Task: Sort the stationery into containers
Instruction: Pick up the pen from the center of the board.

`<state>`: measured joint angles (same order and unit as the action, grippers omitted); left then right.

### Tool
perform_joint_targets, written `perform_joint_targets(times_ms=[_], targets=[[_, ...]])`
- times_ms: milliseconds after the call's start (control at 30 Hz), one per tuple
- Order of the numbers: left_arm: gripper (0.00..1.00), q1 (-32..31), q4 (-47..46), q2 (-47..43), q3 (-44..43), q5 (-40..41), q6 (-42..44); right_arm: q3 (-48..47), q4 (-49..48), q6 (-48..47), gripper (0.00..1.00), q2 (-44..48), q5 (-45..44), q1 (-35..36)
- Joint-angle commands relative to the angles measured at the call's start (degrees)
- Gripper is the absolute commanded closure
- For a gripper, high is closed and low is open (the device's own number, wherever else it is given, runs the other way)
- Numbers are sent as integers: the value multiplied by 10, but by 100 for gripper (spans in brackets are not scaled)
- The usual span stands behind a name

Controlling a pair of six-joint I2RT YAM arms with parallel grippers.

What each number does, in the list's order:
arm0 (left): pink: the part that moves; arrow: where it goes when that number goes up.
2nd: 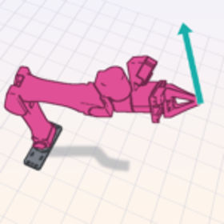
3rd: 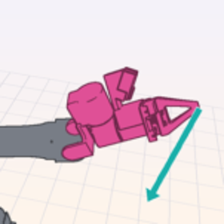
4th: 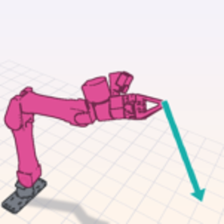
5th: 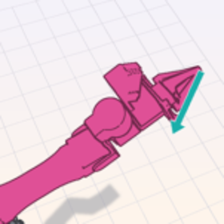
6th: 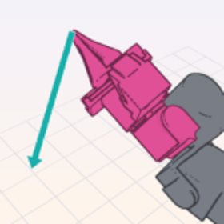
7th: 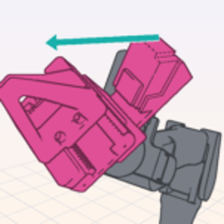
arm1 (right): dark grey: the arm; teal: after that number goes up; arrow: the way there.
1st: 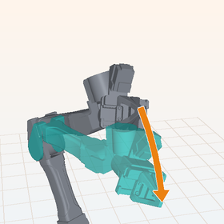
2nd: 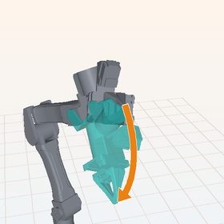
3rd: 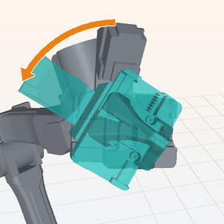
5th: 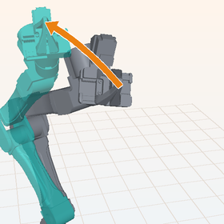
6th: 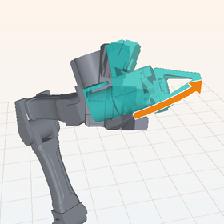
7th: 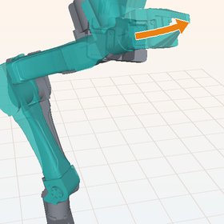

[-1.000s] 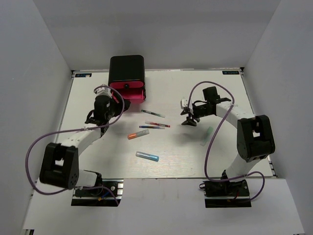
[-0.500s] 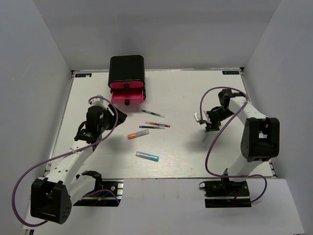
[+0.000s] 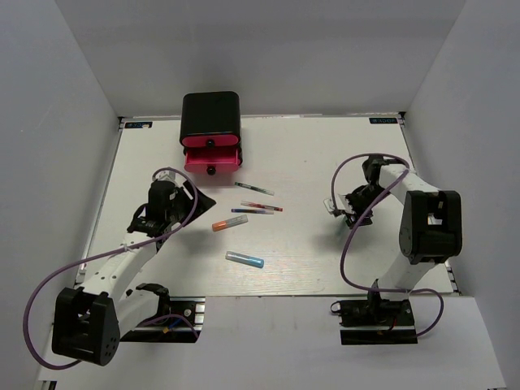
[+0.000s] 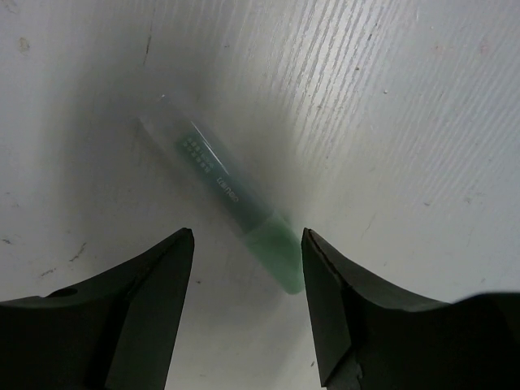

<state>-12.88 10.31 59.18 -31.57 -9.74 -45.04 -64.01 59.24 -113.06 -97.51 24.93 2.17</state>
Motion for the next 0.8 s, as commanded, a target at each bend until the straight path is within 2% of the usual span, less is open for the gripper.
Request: perform_joint_targets(times_ms=[0,233,533,567,633,667,733,767], targets=[[26,-2,1,-4,-5,-11,-8,16,-46,-138,38,-11,-7,5],[26,-2,-5,8,0,-16,-19,31,-91,-132,38,-33,-23,16],[26,-2,-19,13,0,-21,-37,66,-76,-143,61,-31,-47,22],[26,-2,-24,13,5,-21,-37,67,-74,-142,69,-29,-35,23],[27,-2,-29,18,5,-27,-44,56,-62,-137,78,-19,-8,24],[27,-2,-34,18,5,-27,-50,43,-52,-118,80,-13,42,25],[27,-2,-42,24,11,-34,-55,15,-44,-89,84,-3,78,39],[27,-2,-49,24,11,-34,-60,-6,-45,-66,87,6,137,56]])
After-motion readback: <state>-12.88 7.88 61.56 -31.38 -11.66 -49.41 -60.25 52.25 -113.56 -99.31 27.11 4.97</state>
